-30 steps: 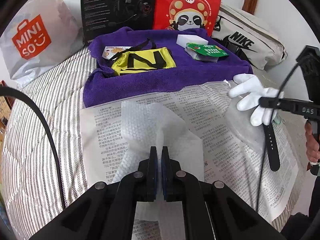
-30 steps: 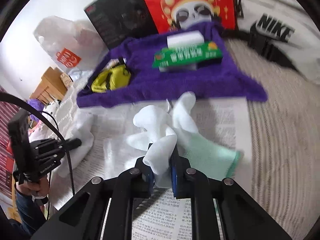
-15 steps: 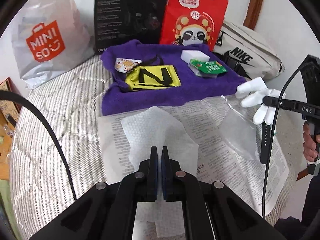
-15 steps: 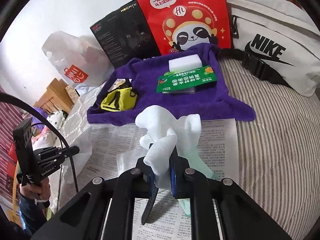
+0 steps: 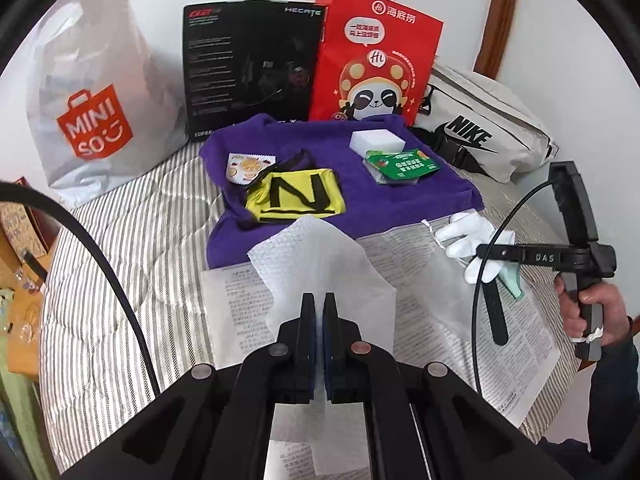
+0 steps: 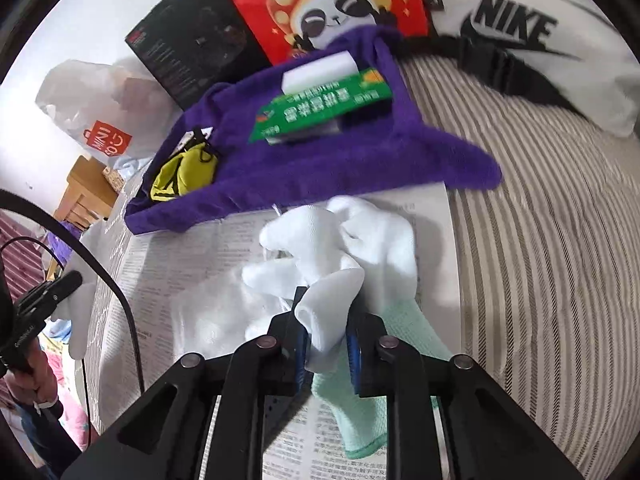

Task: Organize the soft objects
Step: 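Lift the white gloves with right while left lifts the white wipe sheet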

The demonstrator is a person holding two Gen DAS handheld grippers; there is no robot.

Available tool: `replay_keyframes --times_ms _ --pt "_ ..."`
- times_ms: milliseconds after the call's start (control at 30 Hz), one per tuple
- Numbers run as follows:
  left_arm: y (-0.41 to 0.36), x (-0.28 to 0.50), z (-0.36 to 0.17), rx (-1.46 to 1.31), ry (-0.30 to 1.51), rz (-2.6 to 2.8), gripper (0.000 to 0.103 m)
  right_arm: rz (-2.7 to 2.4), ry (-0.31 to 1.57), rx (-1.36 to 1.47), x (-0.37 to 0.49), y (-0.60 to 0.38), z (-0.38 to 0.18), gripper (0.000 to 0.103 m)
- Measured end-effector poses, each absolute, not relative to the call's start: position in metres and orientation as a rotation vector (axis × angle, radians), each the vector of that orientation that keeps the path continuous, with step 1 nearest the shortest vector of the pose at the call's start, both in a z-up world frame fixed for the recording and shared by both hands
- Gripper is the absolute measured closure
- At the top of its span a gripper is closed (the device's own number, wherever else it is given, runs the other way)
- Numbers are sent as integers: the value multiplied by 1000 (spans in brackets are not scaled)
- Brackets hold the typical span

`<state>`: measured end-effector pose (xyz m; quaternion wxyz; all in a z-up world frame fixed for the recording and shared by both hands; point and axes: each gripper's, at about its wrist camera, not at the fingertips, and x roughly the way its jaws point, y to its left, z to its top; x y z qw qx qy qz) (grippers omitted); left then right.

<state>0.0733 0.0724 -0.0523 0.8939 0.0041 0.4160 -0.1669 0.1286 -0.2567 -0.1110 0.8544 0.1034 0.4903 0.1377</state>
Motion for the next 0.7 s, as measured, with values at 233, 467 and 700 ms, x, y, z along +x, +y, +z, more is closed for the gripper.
replay_keyframes --times_ms 233,467,700 --pt "67 78 -52 13 872 -354 99 300 1023 242 111 -268 -107 81" --pt "63 82 -60 12 894 -359 99 307 949 264 108 -273 -80 90" --pt "62 89 -61 -17 892 -374 99 327 910 237 115 -266 -59 94"
